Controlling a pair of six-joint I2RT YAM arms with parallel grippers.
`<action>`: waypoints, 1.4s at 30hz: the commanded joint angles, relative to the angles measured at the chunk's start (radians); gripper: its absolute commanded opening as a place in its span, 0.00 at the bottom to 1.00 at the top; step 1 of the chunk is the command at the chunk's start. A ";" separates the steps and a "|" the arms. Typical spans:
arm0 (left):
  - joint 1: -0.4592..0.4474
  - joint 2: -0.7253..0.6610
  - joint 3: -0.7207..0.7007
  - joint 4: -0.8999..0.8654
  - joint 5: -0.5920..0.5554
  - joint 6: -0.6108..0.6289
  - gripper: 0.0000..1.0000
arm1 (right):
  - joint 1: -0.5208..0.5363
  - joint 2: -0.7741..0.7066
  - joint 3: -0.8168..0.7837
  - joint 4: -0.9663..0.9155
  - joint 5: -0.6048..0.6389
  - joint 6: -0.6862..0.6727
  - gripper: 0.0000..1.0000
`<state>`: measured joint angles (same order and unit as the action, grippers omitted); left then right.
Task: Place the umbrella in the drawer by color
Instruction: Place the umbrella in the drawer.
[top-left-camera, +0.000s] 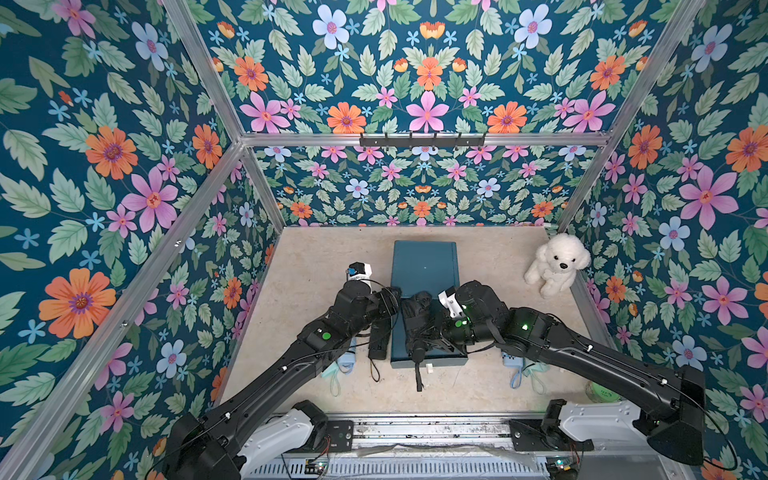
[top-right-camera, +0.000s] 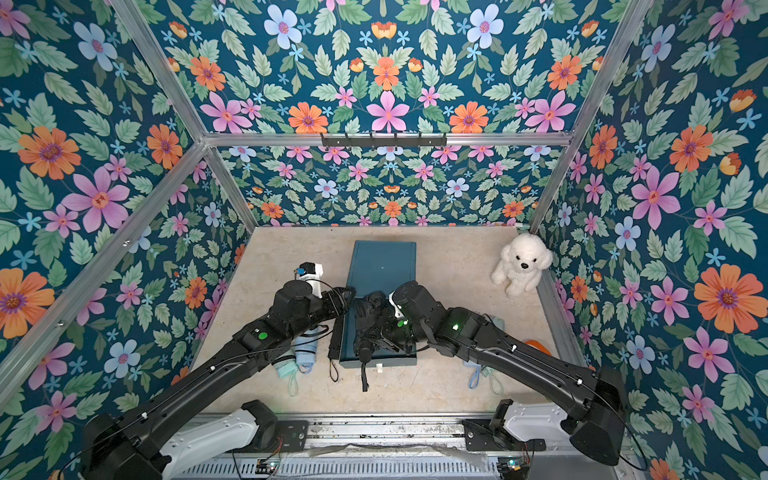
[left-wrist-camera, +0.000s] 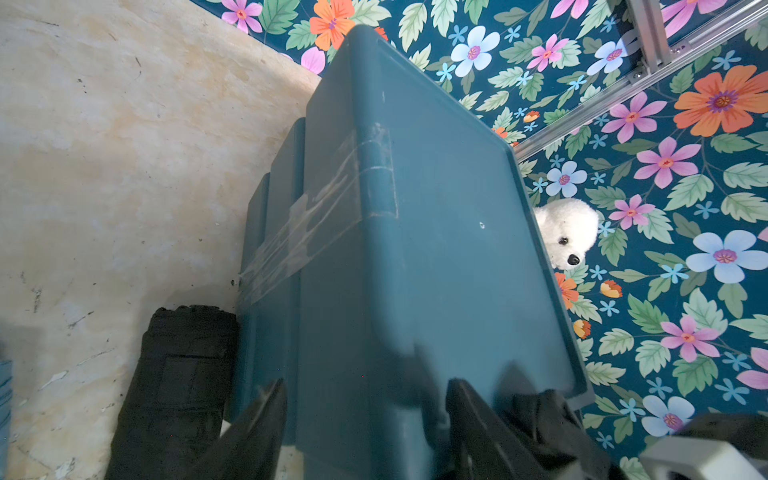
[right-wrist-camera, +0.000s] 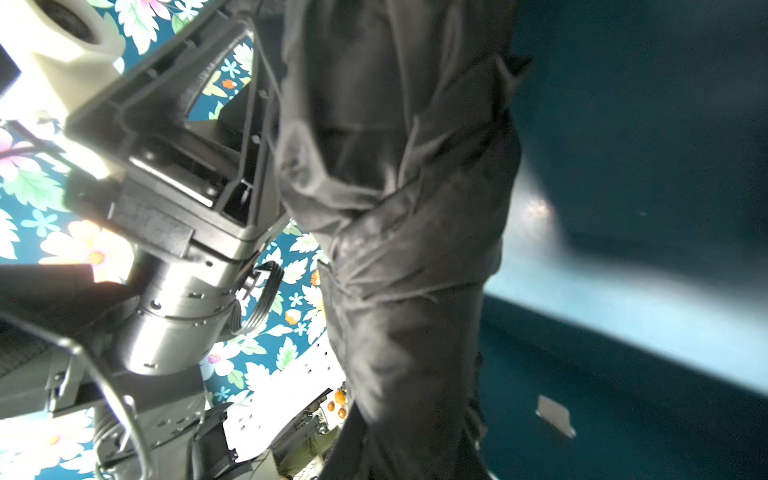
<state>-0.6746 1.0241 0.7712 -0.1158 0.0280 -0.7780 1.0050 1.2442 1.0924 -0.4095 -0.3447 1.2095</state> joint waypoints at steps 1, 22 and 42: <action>0.001 0.001 0.005 0.015 0.011 0.016 0.66 | 0.001 -0.009 -0.020 0.067 -0.014 0.038 0.00; 0.001 0.081 0.078 0.011 -0.043 0.017 0.72 | -0.036 0.010 -0.099 0.173 -0.019 0.086 0.00; 0.001 0.073 0.040 0.051 -0.011 0.000 0.70 | -0.023 -0.072 -0.203 0.266 -0.030 0.202 0.00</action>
<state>-0.6743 1.0954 0.8047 -0.0750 0.0116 -0.7792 0.9798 1.1790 0.9104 -0.1623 -0.3794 1.3731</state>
